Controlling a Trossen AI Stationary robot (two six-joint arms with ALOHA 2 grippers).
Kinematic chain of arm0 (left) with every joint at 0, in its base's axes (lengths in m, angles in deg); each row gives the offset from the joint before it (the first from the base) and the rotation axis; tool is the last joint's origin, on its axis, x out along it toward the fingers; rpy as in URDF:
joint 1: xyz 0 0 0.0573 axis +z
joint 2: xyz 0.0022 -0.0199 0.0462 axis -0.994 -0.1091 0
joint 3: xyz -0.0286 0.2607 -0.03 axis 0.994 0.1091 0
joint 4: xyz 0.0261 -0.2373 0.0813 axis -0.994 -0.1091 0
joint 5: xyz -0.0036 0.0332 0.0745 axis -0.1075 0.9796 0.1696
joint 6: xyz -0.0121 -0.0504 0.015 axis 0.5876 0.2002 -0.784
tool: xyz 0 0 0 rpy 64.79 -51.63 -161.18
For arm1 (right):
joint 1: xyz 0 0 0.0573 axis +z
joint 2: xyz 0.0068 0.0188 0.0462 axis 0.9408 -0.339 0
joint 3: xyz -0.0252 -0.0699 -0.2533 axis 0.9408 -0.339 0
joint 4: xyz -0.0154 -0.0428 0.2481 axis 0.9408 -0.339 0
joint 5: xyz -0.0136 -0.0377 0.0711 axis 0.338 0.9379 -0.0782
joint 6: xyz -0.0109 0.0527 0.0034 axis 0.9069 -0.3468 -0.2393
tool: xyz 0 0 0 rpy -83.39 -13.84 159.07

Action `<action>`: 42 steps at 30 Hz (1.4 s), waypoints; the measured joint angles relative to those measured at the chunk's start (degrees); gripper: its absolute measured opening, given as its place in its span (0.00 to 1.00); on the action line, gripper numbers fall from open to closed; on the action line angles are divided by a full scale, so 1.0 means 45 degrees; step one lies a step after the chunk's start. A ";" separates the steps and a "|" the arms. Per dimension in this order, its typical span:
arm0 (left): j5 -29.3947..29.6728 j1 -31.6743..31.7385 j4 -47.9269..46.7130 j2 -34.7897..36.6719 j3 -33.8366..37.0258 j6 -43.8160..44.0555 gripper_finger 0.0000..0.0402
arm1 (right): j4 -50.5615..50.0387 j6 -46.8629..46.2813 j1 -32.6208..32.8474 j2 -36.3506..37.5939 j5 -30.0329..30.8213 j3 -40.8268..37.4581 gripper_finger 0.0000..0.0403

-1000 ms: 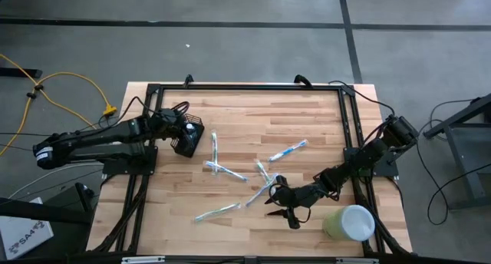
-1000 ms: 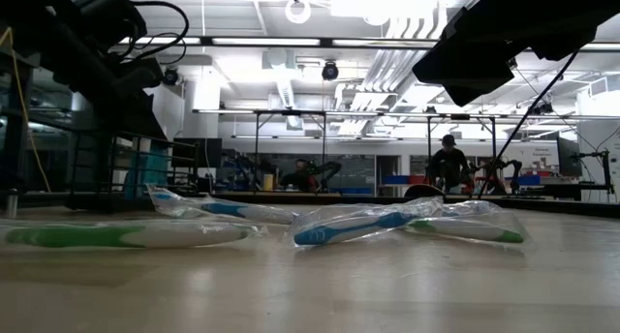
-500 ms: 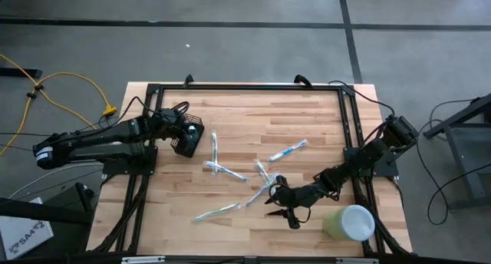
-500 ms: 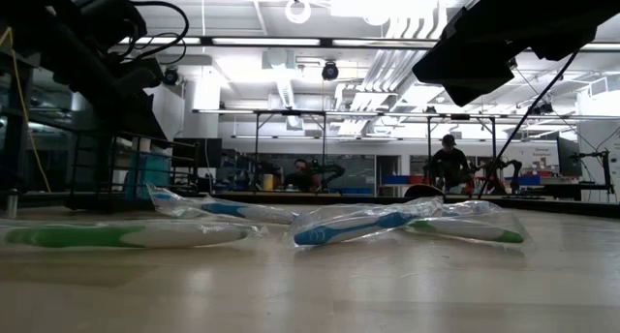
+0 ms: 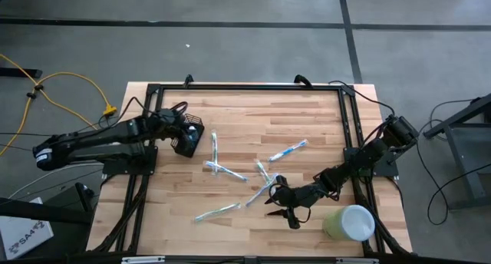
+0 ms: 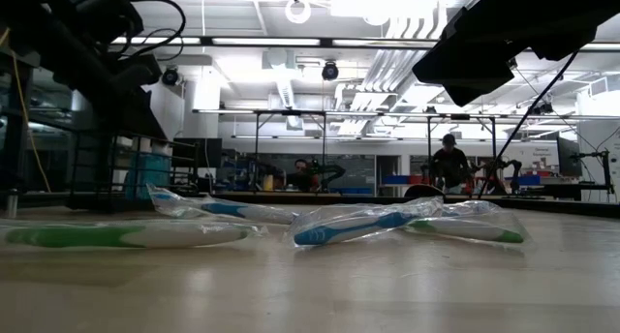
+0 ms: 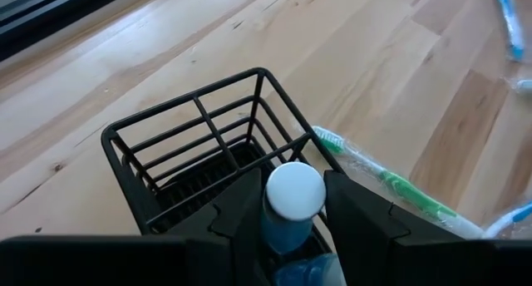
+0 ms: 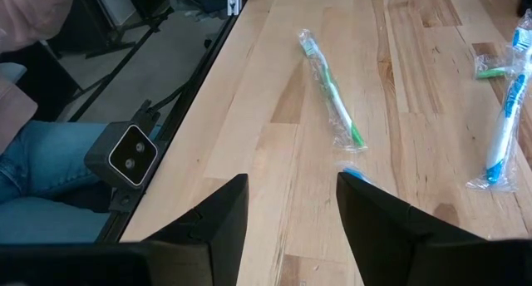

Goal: Pick & Place toothbrushing station
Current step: Put the blue mouthwash into the black wire organizer, then put the left blue toothbrush into the black wire organizer

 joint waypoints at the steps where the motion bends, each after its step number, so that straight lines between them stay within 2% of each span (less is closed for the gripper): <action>1: -0.0015 0.0000 0.0008 0.0067 0.0000 -0.0028 0.32 | 0.0004 -0.0002 0.0001 0.0000 0.0004 0.0001 0.43; 21: 0.0087 0.0000 0.0165 0.0676 -0.0015 -0.0366 0.32 | 0.0000 -0.0004 0.0001 0.0000 0.0000 0.0001 0.43; 33: 0.0067 -0.0010 0.0180 0.1814 -0.0029 -0.0400 0.32 | 0.0000 -0.0001 0.0001 0.0000 0.0005 0.0002 0.43; 42: -0.0799 -0.0545 0.0500 0.2702 -0.0034 -0.0445 0.32 | 0.0000 0.0000 0.0001 0.0000 0.0005 0.0005 0.43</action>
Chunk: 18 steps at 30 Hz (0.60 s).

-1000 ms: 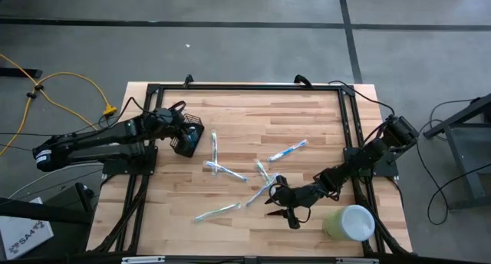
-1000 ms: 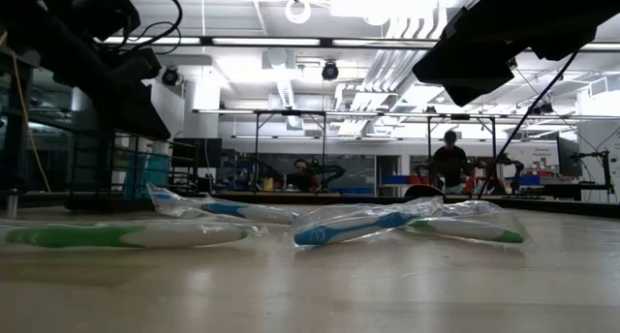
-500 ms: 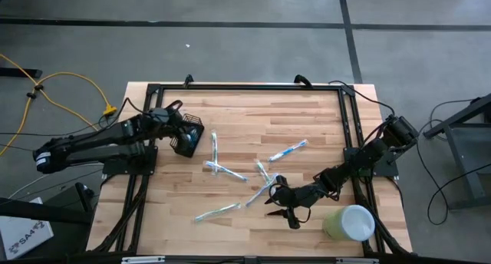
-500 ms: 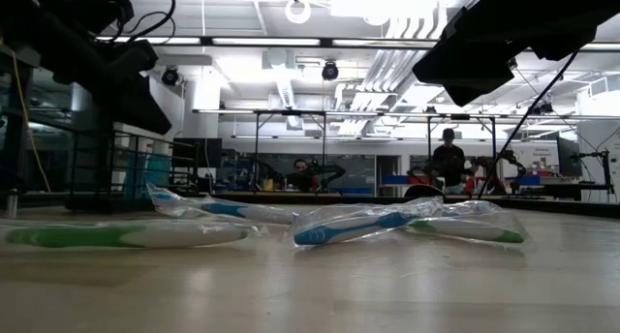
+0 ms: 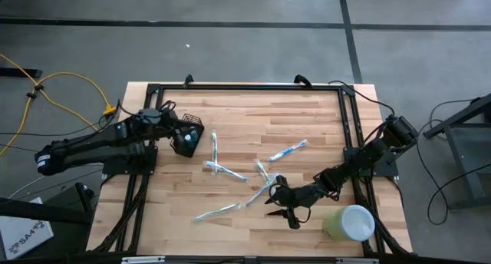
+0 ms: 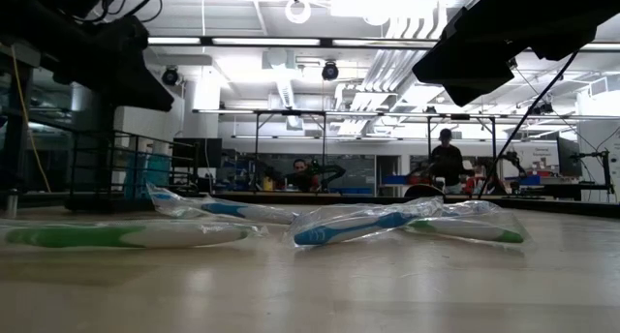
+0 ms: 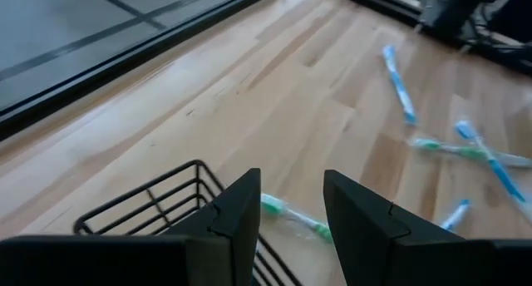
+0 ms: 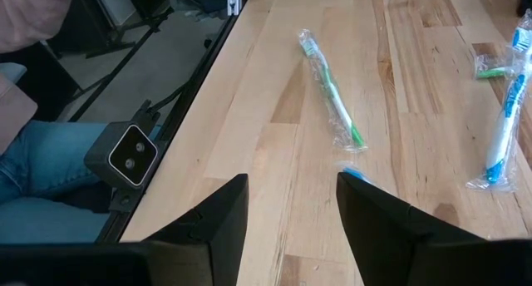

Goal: Pick & Place toothbrushing station
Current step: Put the left blue toothbrush into the black wire organizer

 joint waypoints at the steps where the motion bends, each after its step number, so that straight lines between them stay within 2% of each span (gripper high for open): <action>1: -0.0140 -0.0106 0.0009 0.0058 0.0000 -0.0085 0.32 | 0.0002 -0.0003 0.0000 0.0000 0.0000 0.0000 0.43; 10: -0.1687 -0.1542 0.0818 0.0131 0.0000 -0.0188 0.32 | 0.0004 0.0001 0.0000 0.0000 -0.0004 0.0000 0.43; 15: -0.1680 -0.2837 0.0877 -0.0036 -0.0005 0.0116 0.32 | 0.0000 0.0001 0.0000 0.0000 -0.0002 -0.0003 0.43; 18: -0.1209 -0.3745 0.1074 -0.0400 -0.0014 0.0494 0.32 | 0.0000 0.0001 0.0000 0.0000 -0.0004 -0.0001 0.43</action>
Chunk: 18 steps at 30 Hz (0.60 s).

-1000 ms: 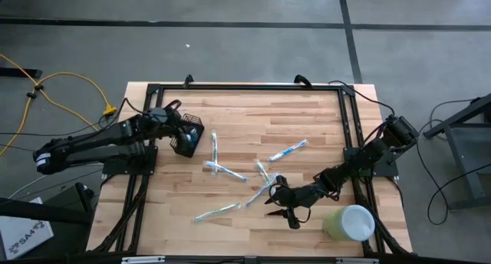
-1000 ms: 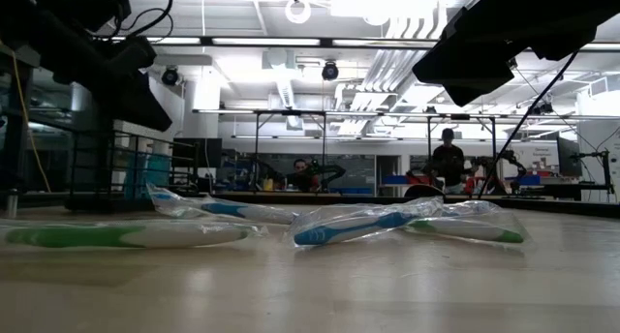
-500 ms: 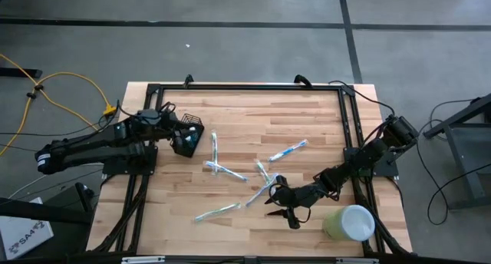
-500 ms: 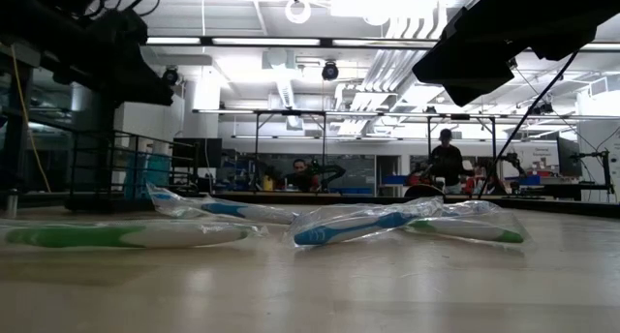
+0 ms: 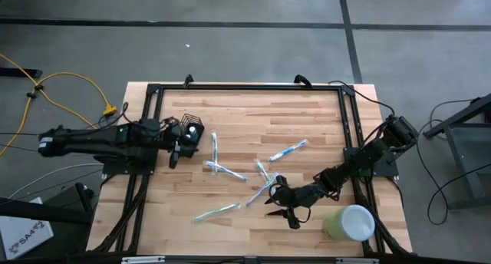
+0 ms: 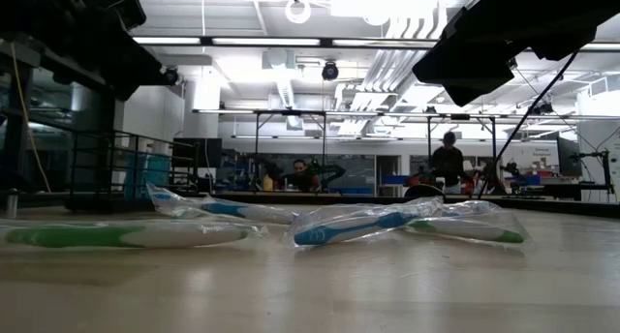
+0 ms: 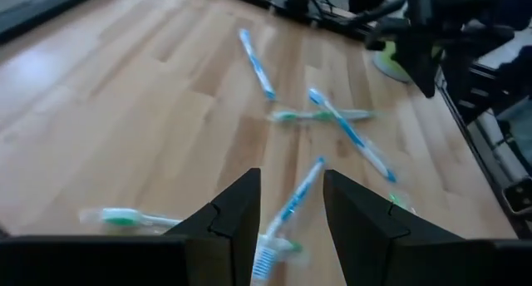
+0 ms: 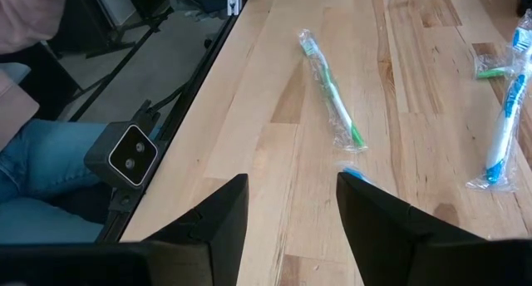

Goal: Pick & Place toothbrushing station
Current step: Put the left blue toothbrush into the black wire organizer

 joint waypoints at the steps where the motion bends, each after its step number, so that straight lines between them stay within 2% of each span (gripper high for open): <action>1: 0.0262 -0.0327 0.0065 -0.0164 -0.0001 0.0165 0.31 | 0.0000 0.0000 0.0000 0.0000 -0.0001 0.0001 0.43; 10: 0.2743 -0.2930 0.1419 -0.2408 -0.0008 0.0653 0.29 | 0.0001 -0.0004 0.0000 0.0000 0.0003 0.0001 0.43; 18: 0.3899 -0.3947 0.1455 -0.4786 -0.0529 0.0233 0.29 | 0.0004 0.0000 0.0000 0.0000 -0.0001 0.0001 0.43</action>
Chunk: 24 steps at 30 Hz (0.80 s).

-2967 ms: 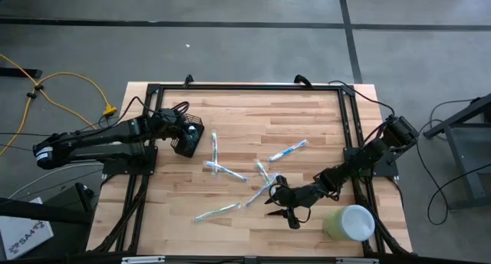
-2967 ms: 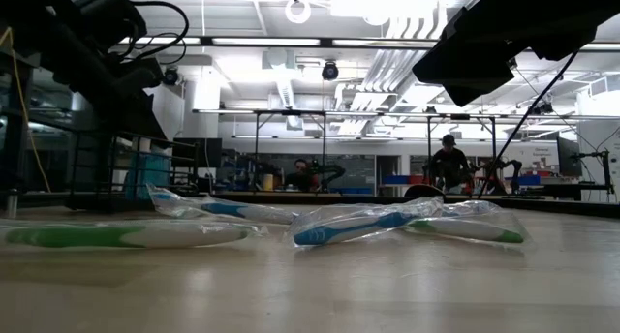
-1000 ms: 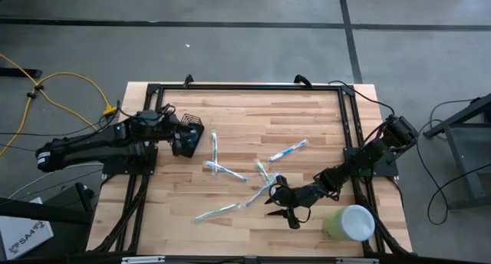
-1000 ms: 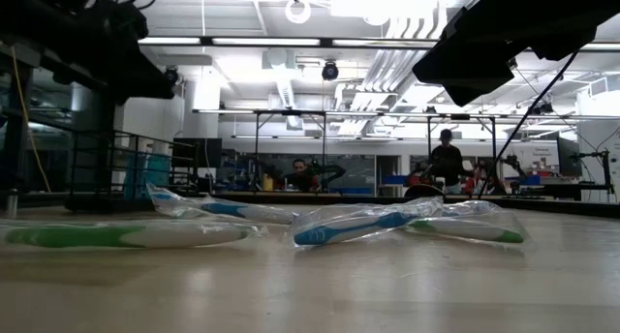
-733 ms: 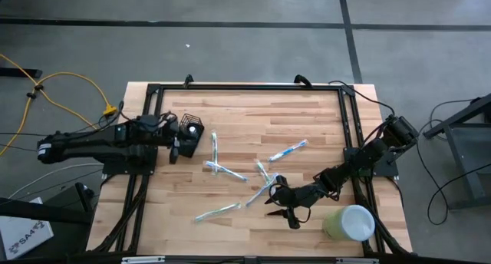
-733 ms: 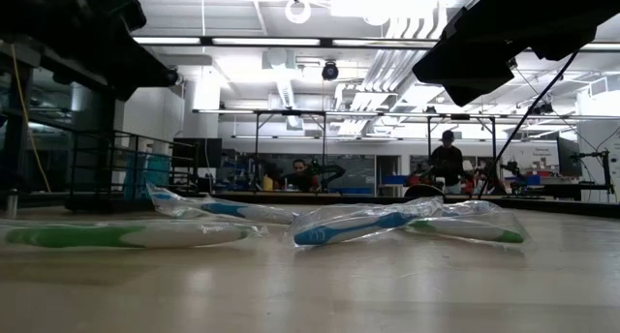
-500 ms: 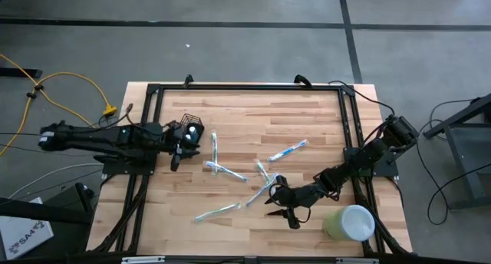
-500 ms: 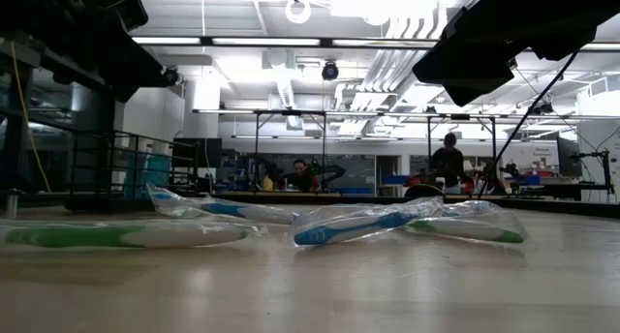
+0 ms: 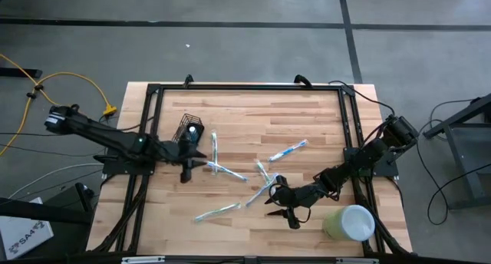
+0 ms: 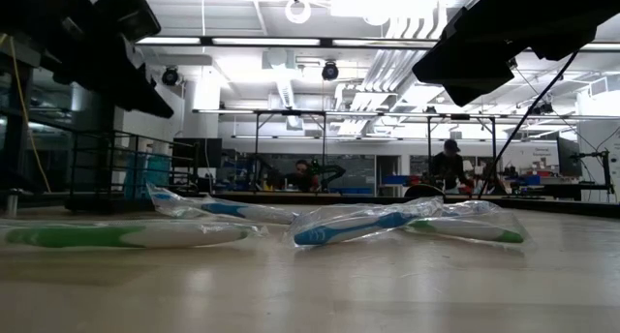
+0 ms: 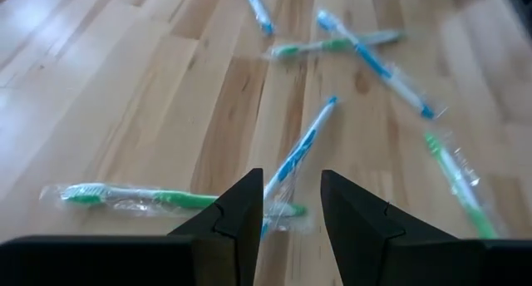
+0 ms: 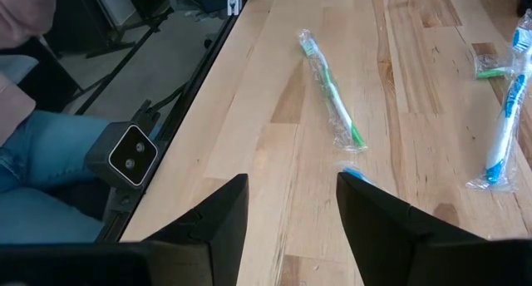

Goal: Pick & Place toothbrushing station
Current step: Put the left blue toothbrush into the black wire organizer

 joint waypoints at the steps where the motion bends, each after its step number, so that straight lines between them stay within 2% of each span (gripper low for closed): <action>1: 0.0079 -0.0091 0.0030 -0.0319 -0.0104 -0.0022 0.29 | 0.0001 -0.0005 0.0000 0.0000 0.0005 0.0000 0.43; 10: 0.0630 -0.0466 0.0046 -0.2744 -0.0415 0.0081 0.30 | -0.0002 -0.0005 0.0000 0.0000 0.0002 -0.0002 0.43; 14: 0.0678 -0.0632 0.0712 -0.3645 -0.0419 0.0002 0.32 | -0.0004 -0.0004 0.0000 0.0000 0.0004 0.0000 0.43; 18: 0.0630 -0.0831 0.1482 -0.4422 -0.0433 -0.0332 0.35 | -0.0002 -0.0005 0.0000 0.0000 0.0000 0.0000 0.43; 24: 0.0985 -0.1129 0.1259 -0.5311 -0.1192 -0.1226 0.36 | -0.0004 -0.0005 0.0000 0.0005 0.0003 0.0000 0.43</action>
